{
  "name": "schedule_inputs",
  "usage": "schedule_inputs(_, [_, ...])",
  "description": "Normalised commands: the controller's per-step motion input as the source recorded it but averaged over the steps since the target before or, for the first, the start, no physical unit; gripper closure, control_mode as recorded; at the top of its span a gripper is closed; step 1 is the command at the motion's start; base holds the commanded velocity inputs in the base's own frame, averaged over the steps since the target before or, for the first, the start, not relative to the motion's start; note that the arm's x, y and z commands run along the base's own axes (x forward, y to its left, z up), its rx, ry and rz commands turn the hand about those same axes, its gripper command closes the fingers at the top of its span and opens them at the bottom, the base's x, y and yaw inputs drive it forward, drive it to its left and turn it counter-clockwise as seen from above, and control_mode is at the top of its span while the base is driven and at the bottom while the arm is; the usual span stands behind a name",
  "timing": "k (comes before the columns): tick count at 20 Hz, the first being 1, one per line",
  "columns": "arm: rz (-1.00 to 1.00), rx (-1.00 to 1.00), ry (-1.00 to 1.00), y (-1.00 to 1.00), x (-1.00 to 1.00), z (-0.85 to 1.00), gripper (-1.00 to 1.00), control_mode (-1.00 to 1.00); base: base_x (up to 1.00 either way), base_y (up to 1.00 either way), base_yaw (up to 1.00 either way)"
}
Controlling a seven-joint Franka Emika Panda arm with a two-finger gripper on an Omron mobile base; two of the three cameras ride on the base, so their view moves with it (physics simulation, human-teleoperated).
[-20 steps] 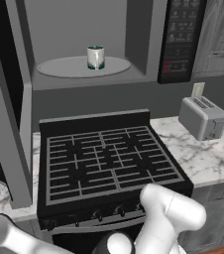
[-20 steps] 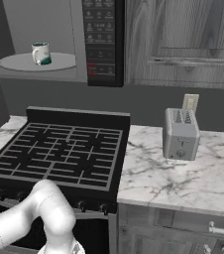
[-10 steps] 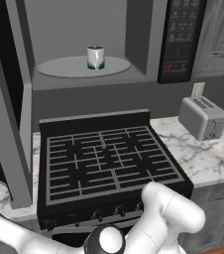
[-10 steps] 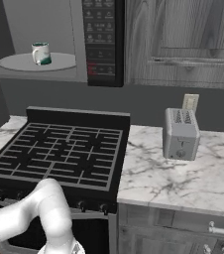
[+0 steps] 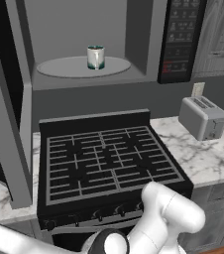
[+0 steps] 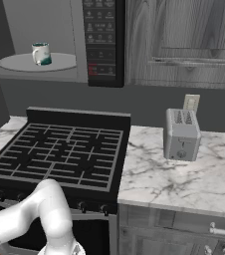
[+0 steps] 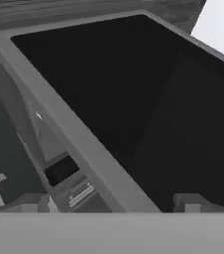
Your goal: Place the microwavable item in the microwave. Then, close the microwave door and press the start button.
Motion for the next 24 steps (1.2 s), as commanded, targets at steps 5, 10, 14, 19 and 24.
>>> schedule_inputs(5, [0.2,0.34,-0.12,-0.91,-0.27,0.27,-1.0,-1.0,0.0,0.0,0.0])
schedule_inputs(10, [0.24,0.36,-0.09,-1.0,-0.09,0.24,-1.0,-1.0,0.0,0.0,0.0])
schedule_inputs(14, [0.27,0.38,-0.08,-1.0,0.0,0.09,-1.0,-1.0,0.0,0.0,0.0])
schedule_inputs(19, [0.27,0.37,-0.06,-1.0,0.0,0.0,-1.0,-1.0,0.0,0.0,0.0])
schedule_inputs(24, [0.26,0.3,-0.01,-1.0,0.0,0.0,-1.0,-1.0,0.0,0.0,0.0])
